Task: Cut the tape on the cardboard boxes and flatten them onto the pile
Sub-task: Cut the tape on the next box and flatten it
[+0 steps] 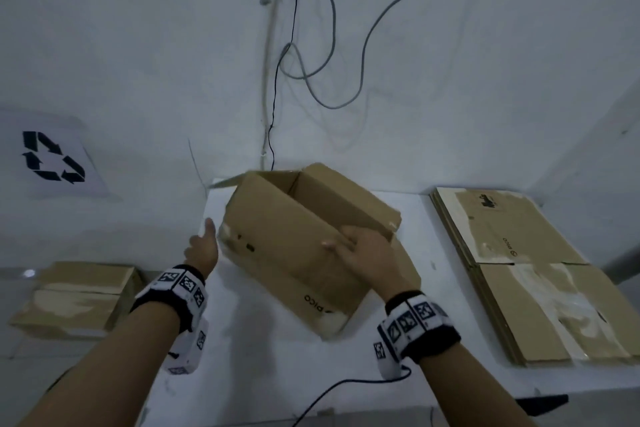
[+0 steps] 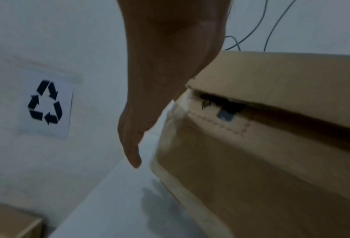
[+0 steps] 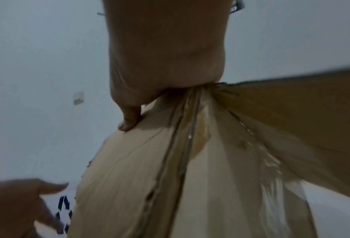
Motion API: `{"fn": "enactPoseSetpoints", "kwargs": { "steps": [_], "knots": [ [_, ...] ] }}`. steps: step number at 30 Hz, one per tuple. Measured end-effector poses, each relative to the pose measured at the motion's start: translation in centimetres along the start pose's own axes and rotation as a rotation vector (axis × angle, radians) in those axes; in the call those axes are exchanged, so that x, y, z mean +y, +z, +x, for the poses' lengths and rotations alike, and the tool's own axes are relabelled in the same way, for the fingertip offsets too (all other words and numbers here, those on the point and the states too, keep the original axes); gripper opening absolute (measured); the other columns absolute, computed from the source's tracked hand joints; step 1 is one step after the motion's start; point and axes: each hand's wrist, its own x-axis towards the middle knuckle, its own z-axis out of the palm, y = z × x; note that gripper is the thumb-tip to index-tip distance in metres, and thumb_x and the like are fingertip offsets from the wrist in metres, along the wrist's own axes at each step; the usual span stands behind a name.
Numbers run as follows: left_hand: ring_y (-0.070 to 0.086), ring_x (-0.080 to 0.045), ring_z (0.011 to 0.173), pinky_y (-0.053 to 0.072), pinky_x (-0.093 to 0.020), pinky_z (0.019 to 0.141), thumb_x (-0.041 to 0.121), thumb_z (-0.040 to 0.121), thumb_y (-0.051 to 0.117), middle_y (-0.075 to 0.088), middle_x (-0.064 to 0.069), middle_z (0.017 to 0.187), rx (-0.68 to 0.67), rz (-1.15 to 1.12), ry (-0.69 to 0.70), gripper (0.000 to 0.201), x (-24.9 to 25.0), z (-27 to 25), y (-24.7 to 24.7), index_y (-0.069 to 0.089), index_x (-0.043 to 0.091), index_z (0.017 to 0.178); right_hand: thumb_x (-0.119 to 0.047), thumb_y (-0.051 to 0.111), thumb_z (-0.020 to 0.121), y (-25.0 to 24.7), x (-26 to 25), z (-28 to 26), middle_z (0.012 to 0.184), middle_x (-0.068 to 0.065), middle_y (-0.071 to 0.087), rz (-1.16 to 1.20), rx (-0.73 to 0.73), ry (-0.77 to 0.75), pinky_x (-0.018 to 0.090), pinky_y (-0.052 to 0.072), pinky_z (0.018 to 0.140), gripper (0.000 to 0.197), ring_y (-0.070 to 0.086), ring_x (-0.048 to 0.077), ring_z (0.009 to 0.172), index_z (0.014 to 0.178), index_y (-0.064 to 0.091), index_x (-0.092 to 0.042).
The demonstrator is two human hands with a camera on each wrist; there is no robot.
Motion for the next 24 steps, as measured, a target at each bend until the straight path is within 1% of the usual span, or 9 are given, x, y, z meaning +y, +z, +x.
{"fn": "enactPoseSetpoints", "kwargs": {
  "steps": [3, 6, 10, 12, 14, 17, 20, 22, 24],
  "knots": [
    [0.035, -0.039, 0.133, 0.037, -0.050, 0.101, 0.074, 0.089, 0.024, 0.028, -0.016, 0.152, -0.251, -0.247, -0.183, 0.084, -0.7, -0.7, 1.7, 0.021, 0.017, 0.151, -0.058, 0.062, 0.086, -1.3, -1.0, 2.2, 0.068, 0.001, 0.062, 0.195, 0.018, 0.157, 0.033, 0.046, 0.063, 0.049, 0.058, 0.016, 0.067, 0.068, 0.058, -0.013],
    [0.046, -0.038, 0.117, 0.042, -0.052, 0.096, 0.075, 0.087, 0.031, 0.042, -0.021, 0.137, -0.430, -0.268, -0.248, 0.087, -0.8, -2.4, 3.3, 0.025, 0.014, 0.148, -0.046, 0.062, 0.092, -1.8, -0.9, 3.2, 0.057, -0.009, 0.046, 0.308, 0.049, 0.215, 0.022, 0.031, 0.054, 0.047, 0.045, 0.007, 0.056, 0.057, 0.040, -0.025],
    [0.054, -0.035, 0.110, 0.048, -0.048, 0.093, 0.066, 0.091, 0.037, 0.052, -0.018, 0.129, -0.485, -0.349, -0.229, 0.076, -0.7, -2.7, 4.3, 0.032, 0.012, 0.144, -0.049, 0.055, 0.096, -2.0, 0.2, 4.0, 0.065, -0.013, 0.051, 0.324, 0.041, 0.314, 0.017, 0.030, 0.053, 0.037, 0.048, 0.003, 0.062, 0.064, 0.042, -0.035],
    [0.054, -0.037, 0.112, 0.046, -0.049, 0.098, 0.052, 0.097, 0.041, 0.052, -0.021, 0.131, -0.353, -0.325, -0.109, 0.062, -0.2, -2.1, 3.6, 0.042, 0.006, 0.139, -0.053, 0.055, 0.094, -2.1, 1.4, 4.5, 0.070, -0.005, 0.058, 0.345, 0.050, 0.388, 0.024, 0.038, 0.058, 0.041, 0.054, 0.013, 0.067, 0.065, 0.053, -0.025],
    [0.058, -0.040, 0.107, 0.047, -0.052, 0.097, 0.045, 0.096, 0.040, 0.059, -0.024, 0.121, -0.169, -0.294, 0.046, 0.051, 0.8, -0.9, 2.4, 0.058, 0.002, 0.118, -0.058, 0.056, 0.091, -2.1, 2.9, 4.9, 0.084, 0.009, 0.068, 0.365, 0.068, 0.458, 0.038, 0.049, 0.073, 0.055, 0.063, 0.026, 0.082, 0.078, 0.067, -0.006],
    [0.063, -0.033, 0.085, 0.052, -0.040, 0.076, 0.035, 0.099, 0.037, 0.067, -0.015, 0.093, -0.067, -0.428, 0.236, 0.040, 4.6, -2.7, 0.4, 0.064, 0.009, 0.086, -0.058, 0.058, 0.090, -1.8, 4.3, 4.7, 0.098, 0.014, 0.070, 0.439, 0.108, 0.534, 0.044, 0.052, 0.088, 0.061, 0.064, 0.030, 0.094, 0.095, 0.070, 0.001],
    [0.064, -0.020, 0.077, 0.051, -0.028, 0.067, 0.024, 0.101, 0.041, 0.069, -0.006, 0.099, -0.276, -0.469, 0.473, 0.030, 9.2, -6.7, 1.3, 0.069, 0.012, 0.101, -0.058, 0.059, 0.090, -1.1, 4.9, 4.5, 0.098, 0.012, 0.070, 0.466, 0.136, 0.568, 0.044, 0.052, 0.089, 0.060, 0.063, 0.029, 0.095, 0.096, 0.070, 0.000],
    [0.061, -0.011, 0.094, 0.048, -0.018, 0.078, 0.026, 0.098, 0.051, 0.064, 0.000, 0.117, -0.355, -0.276, 0.642, 0.026, 10.4, -8.2, 4.0, 0.065, 0.018, 0.119, -0.058, 0.058, 0.090, -0.8, 5.2, 4.3, 0.096, 0.010, 0.069, 0.482, 0.148, 0.573, 0.043, 0.052, 0.086, 0.056, 0.063, 0.028, 0.094, 0.089, 0.069, -0.003],
    [0.046, -0.011, 0.117, 0.040, -0.016, 0.097, 0.035, 0.089, 0.064, 0.049, 0.002, 0.131, -0.354, -0.090, 0.692, 0.043, 10.3, -8.8, 7.2, 0.057, 0.025, 0.131, -0.055, 0.057, 0.092, -0.7, 5.7, 4.0, 0.094, 0.007, 0.067, 0.498, 0.138, 0.573, 0.032, 0.047, 0.073, 0.048, 0.060, 0.025, 0.092, 0.088, 0.066, -0.007]
  ]
}}
